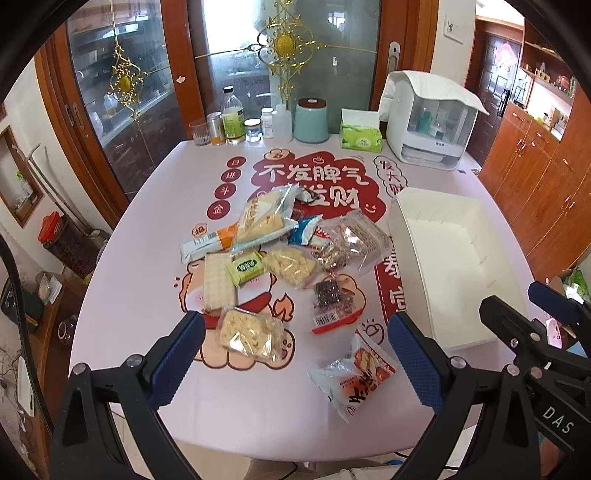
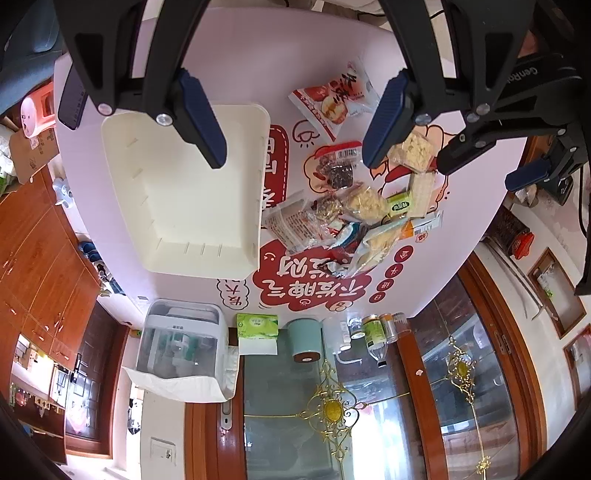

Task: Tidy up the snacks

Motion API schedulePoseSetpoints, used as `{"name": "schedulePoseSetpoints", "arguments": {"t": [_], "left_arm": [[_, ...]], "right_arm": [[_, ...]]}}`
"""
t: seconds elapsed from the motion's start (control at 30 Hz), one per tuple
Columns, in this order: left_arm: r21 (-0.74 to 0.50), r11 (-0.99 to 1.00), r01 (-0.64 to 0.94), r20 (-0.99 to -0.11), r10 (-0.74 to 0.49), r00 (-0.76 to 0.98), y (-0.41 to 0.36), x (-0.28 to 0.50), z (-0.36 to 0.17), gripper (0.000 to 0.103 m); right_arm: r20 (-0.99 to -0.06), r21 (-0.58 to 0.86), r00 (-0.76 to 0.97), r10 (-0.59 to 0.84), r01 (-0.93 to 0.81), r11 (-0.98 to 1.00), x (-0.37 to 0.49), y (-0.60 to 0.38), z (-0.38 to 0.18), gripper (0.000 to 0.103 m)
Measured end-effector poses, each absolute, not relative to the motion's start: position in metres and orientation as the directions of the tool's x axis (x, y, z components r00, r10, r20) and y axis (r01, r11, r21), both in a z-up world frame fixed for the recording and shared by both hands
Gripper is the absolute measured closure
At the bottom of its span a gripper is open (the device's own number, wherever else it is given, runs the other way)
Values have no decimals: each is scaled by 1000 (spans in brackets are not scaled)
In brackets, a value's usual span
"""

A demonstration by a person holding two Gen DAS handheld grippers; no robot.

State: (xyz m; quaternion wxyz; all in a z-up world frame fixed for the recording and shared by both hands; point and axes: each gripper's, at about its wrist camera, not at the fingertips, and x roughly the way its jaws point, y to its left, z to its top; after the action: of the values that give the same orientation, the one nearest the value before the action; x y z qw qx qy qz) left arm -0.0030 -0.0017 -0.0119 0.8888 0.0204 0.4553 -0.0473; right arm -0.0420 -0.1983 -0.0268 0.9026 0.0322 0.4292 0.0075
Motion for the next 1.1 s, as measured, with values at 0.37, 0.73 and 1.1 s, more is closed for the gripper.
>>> {"name": "schedulePoseSetpoints", "arguments": {"t": [0.37, 0.73, 1.1], "left_arm": [[-27, 988, 154, -786, -116, 607, 41, 16, 2, 3], [6, 990, 143, -789, -83, 609, 107, 50, -9, 2], [1, 880, 476, -836, -260, 483, 116, 79, -81, 2]], "right_arm": [[-754, 67, 657, -1, 78, 995, -36, -169, -14, 27], [-779, 104, 626, -26, 171, 980, -32, -141, -25, 27], [-887, 162, 462, -17, 346, 924, -28, -140, -97, 27]]}}
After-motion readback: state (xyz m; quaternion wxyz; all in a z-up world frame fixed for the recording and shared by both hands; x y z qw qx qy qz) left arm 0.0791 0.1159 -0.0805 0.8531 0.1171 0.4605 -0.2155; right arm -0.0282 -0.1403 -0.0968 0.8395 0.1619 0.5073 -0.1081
